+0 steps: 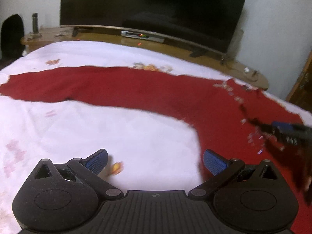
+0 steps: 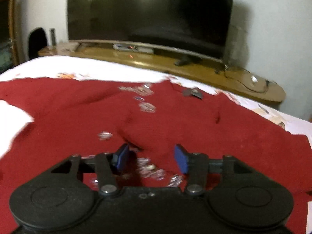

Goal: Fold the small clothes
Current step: 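Fold the held sleeve across the sweater body, open the right tool, then grasp the other sleeve of the sweater with the left tool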

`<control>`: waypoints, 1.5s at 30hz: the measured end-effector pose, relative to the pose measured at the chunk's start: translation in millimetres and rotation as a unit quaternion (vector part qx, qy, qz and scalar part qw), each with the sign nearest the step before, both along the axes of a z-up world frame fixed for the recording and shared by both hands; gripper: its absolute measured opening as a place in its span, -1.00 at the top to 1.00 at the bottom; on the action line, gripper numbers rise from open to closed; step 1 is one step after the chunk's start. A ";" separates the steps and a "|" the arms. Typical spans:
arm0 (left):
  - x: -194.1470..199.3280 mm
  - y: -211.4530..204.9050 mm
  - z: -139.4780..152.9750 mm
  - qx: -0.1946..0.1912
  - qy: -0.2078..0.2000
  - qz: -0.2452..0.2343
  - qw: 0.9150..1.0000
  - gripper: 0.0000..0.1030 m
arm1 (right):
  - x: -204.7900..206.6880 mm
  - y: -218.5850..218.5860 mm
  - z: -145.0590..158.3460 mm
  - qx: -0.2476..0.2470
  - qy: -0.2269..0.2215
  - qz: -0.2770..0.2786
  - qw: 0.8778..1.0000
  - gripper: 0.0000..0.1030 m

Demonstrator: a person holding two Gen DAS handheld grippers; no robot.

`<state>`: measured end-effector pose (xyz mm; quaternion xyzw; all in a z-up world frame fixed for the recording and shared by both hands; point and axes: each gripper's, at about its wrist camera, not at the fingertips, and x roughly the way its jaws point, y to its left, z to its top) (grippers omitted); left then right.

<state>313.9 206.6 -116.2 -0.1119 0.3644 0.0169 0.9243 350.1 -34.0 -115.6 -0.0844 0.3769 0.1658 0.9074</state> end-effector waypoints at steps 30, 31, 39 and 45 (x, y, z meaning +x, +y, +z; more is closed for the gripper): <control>165.1 -154.7 -35.8 -0.231 0.026 -0.082 0.969 0.92 | -103.7 -214.0 32.6 0.059 -0.024 -0.233 0.970 0.09; 163.3 -152.5 -26.1 -0.227 0.007 -0.088 0.970 0.92 | -103.4 -215.4 32.8 0.058 -0.023 -0.234 0.970 0.09; 156.1 -95.9 0.2 -0.182 -0.028 -0.078 0.980 0.93 | -87.7 -216.1 31.2 0.062 -0.019 -0.234 0.970 0.08; 159.5 -68.7 -30.0 -0.168 0.013 -0.055 0.984 0.92 | -60.6 -213.6 19.8 0.043 -0.009 -0.231 0.972 0.08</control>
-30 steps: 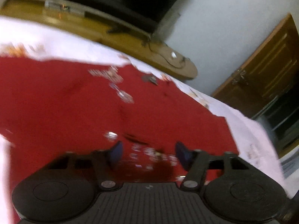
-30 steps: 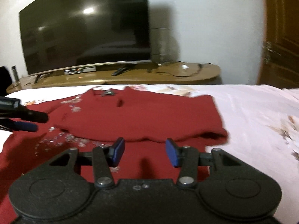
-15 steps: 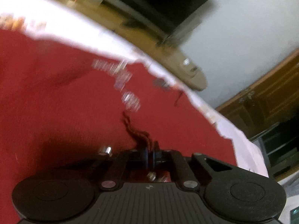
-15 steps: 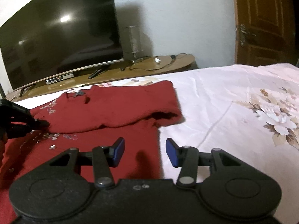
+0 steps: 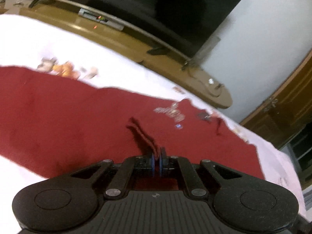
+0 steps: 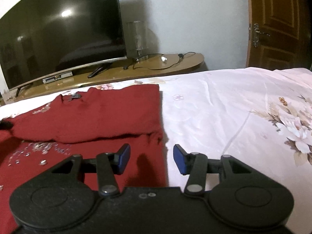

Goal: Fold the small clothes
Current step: 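Grasp the other sleeve of the sweater with the left tool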

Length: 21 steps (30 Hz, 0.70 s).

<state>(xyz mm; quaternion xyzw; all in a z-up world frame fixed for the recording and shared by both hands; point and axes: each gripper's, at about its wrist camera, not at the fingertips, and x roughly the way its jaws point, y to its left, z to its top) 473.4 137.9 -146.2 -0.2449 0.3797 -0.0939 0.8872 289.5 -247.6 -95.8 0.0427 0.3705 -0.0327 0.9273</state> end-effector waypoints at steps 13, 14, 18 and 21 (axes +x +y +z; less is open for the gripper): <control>-3.6 4.4 -13.4 0.023 0.003 -0.003 1.000 0.92 | 41.4 -10.5 -21.5 0.013 0.042 -0.004 0.999 0.86; -4.4 3.9 -16.2 0.024 0.001 -0.004 1.000 0.92 | 41.8 -9.2 -26.2 0.004 0.052 0.001 0.999 0.85; -6.2 7.2 -19.3 0.013 -0.006 -0.004 1.000 0.92 | 30.6 -17.8 -6.1 0.033 0.000 0.002 0.999 0.20; -6.5 7.8 -21.3 0.012 -0.010 -0.004 1.000 0.92 | 38.1 -24.1 1.7 0.042 -0.029 0.000 0.999 0.19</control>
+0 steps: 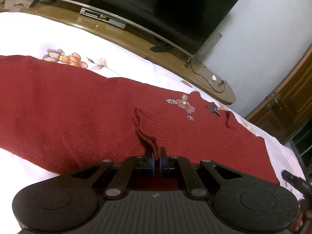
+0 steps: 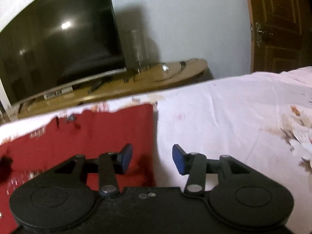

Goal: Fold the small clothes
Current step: 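Grasp the other sleeve of the sweater with the left tool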

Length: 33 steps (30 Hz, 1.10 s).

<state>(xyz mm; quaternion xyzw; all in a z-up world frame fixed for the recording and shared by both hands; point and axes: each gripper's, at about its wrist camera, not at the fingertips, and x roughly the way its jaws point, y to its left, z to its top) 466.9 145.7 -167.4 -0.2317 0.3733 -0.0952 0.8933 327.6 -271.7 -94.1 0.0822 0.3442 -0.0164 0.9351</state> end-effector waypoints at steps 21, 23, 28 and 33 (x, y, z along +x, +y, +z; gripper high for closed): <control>-14.5 -2.8 -1.0 0.012 -0.021 0.028 0.999 0.92 | 94.6 36.2 -50.6 -0.122 0.064 0.026 0.990 0.49; -16.3 -4.0 1.5 0.013 -0.018 0.028 0.999 0.92 | 94.8 30.7 -47.4 -0.107 0.071 0.008 0.992 0.48; -22.0 -1.9 3.4 -0.006 -0.027 0.038 0.999 0.92 | 58.9 35.6 -25.8 -0.107 0.038 0.012 0.993 0.46; -29.4 -1.5 -5.7 -0.013 -0.016 0.054 0.998 0.92 | 43.8 38.1 -36.8 -0.120 0.063 0.026 0.990 0.41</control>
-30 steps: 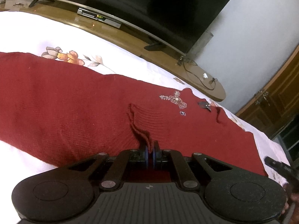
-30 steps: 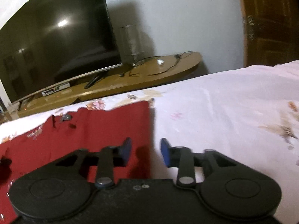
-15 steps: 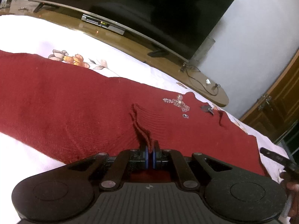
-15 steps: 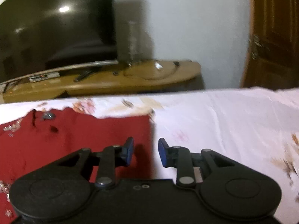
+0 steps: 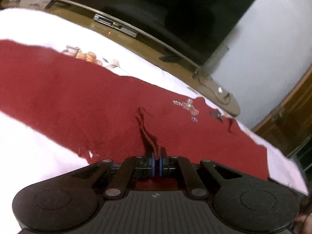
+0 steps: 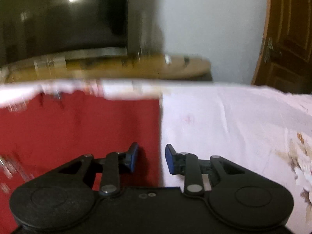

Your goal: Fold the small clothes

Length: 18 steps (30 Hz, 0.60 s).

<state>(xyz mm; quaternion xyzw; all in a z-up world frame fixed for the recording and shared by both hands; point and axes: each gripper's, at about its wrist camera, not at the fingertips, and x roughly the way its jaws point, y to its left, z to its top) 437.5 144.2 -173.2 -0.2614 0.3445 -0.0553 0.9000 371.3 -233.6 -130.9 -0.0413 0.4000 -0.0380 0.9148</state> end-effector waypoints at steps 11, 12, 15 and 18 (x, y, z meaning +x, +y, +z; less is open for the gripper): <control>-73.4 96.4 33.1 0.026 -0.048 0.117 0.992 -0.71 | -42.5 -0.3 24.1 0.019 -0.022 -0.004 1.000 0.20; -81.3 117.8 31.1 0.019 -0.044 0.137 0.989 -0.69 | -52.6 -0.3 26.9 0.024 -0.022 -0.005 0.999 0.19; -100.7 188.4 18.1 -0.028 -0.018 0.219 0.975 -0.29 | -75.7 1.9 28.0 0.036 -0.012 -0.012 0.999 0.19; -117.3 250.1 -2.7 -0.114 -0.020 0.288 0.951 0.31 | -89.8 10.2 28.9 0.043 -0.002 -0.021 0.999 0.19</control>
